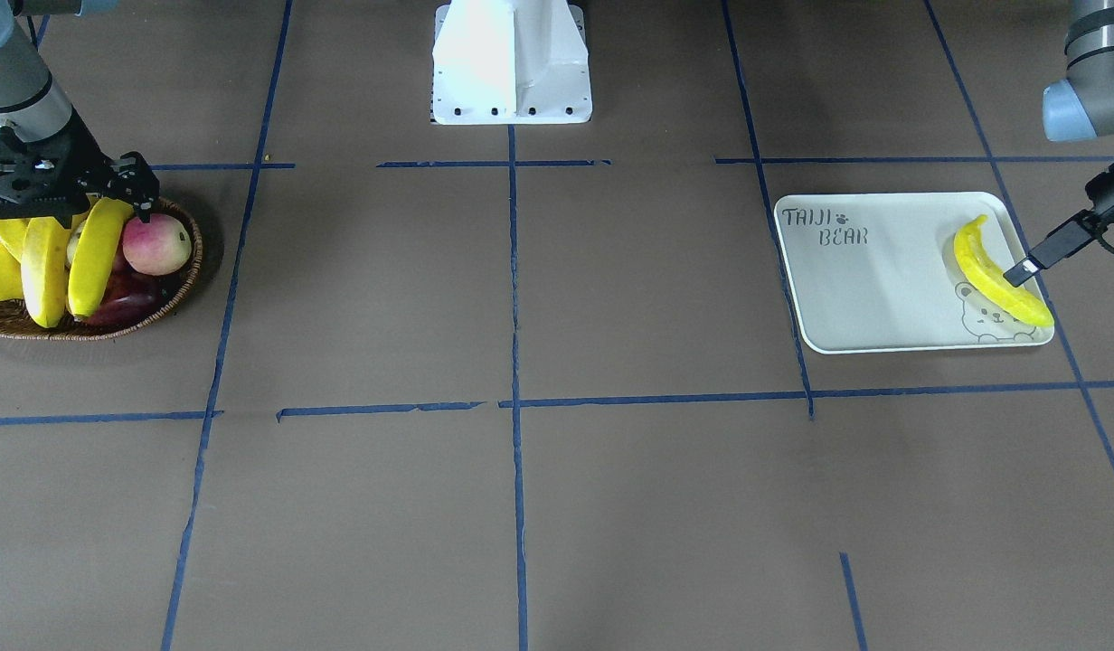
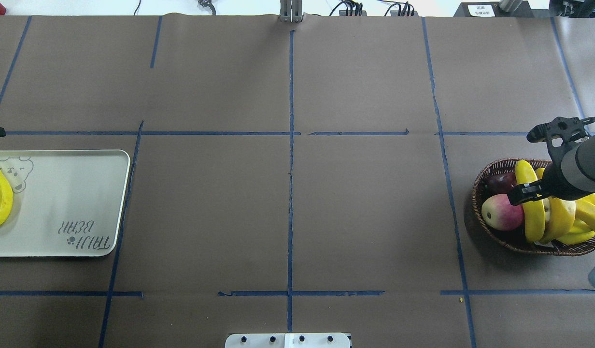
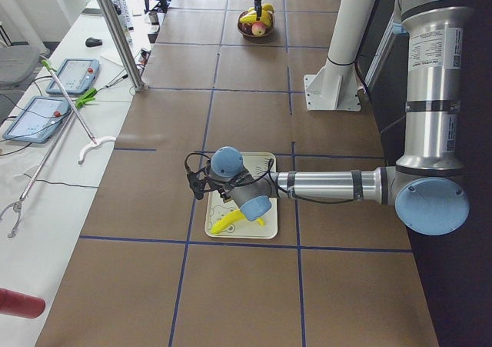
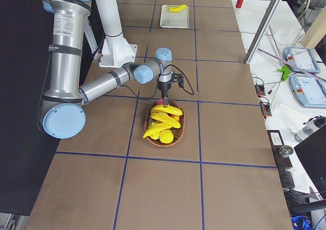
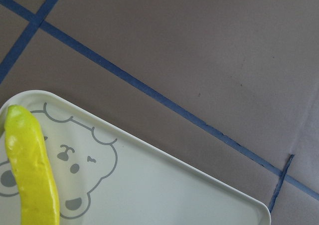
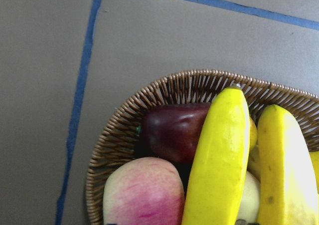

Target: Transfer all bananas from basket to plate

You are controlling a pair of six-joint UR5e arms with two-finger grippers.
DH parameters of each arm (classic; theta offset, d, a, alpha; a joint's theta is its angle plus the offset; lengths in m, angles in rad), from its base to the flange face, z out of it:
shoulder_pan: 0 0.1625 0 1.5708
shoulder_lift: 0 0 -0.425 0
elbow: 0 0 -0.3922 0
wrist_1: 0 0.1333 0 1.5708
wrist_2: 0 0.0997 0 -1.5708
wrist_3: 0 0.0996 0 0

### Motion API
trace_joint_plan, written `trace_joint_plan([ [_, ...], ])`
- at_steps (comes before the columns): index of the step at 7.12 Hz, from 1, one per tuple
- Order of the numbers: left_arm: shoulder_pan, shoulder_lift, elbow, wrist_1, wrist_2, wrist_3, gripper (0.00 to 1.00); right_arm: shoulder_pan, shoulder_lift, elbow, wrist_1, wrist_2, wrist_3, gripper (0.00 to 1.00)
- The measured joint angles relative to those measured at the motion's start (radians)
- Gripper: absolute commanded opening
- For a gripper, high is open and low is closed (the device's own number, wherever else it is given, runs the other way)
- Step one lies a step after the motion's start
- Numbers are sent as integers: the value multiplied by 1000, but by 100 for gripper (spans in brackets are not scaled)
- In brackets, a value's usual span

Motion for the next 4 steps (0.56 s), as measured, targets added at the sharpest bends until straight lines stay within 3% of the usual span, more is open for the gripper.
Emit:
trace_joint_plan([
  [4,0,2,0,0,0,0,100,-29,-11,-12,-8,-15,0,72],
])
